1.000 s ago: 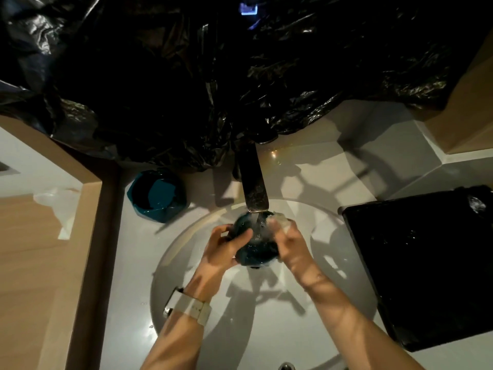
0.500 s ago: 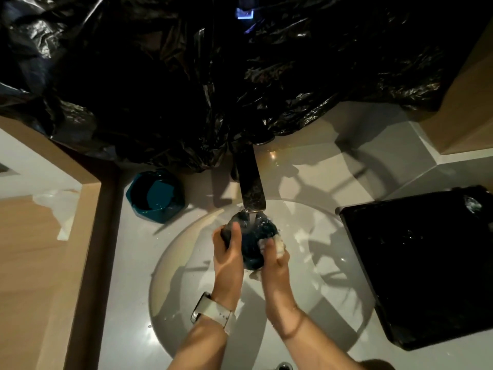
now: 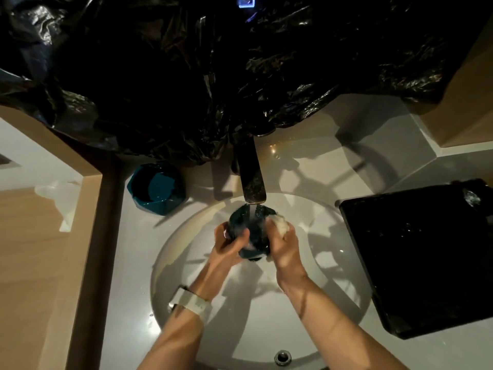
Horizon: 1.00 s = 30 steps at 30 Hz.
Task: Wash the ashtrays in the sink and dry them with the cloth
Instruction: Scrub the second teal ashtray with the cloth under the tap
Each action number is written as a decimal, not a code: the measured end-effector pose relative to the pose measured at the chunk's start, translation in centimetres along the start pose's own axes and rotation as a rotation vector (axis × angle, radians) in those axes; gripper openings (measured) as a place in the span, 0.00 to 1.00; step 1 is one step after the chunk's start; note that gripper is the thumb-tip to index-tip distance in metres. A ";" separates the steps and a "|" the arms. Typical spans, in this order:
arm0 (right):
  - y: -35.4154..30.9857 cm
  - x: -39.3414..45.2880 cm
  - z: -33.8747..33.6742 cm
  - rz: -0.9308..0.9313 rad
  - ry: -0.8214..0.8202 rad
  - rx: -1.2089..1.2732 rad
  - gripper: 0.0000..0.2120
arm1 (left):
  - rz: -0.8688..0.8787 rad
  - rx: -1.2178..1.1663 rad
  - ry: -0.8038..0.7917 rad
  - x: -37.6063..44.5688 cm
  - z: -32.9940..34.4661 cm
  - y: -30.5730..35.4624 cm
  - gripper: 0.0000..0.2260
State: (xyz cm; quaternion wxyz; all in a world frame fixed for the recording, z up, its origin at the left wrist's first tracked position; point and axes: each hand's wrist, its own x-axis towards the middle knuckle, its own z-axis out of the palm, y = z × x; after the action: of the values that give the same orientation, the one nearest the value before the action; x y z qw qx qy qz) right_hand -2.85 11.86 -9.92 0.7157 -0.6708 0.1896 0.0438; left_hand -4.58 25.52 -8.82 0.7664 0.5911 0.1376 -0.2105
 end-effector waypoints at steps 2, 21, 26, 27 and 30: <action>-0.4 1.2 -0.8 0.021 -0.029 -0.075 0.12 | -0.012 0.227 -0.115 -0.1 -1.4 1.0 0.38; -2.5 4.6 -4.5 0.579 -0.330 0.199 0.13 | 0.300 1.037 -0.330 3.7 -0.6 2.8 0.07; -1.3 3.8 -3.6 0.457 -0.122 0.239 0.10 | 0.034 0.428 -0.147 4.4 0.6 2.3 0.07; -1.4 3.5 -3.6 0.416 -0.085 0.168 0.08 | -0.004 0.321 -0.120 4.5 0.6 2.3 0.10; -1.4 1.7 -3.4 0.249 -0.005 0.003 0.02 | -0.079 0.081 -0.020 4.9 0.9 1.9 0.15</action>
State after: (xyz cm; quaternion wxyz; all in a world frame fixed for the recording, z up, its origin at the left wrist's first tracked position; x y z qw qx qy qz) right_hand -1.53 8.04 -9.28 0.7062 -0.6409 0.2697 0.1334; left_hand 0.58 24.27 -9.23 0.7341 0.6138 0.1446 -0.2520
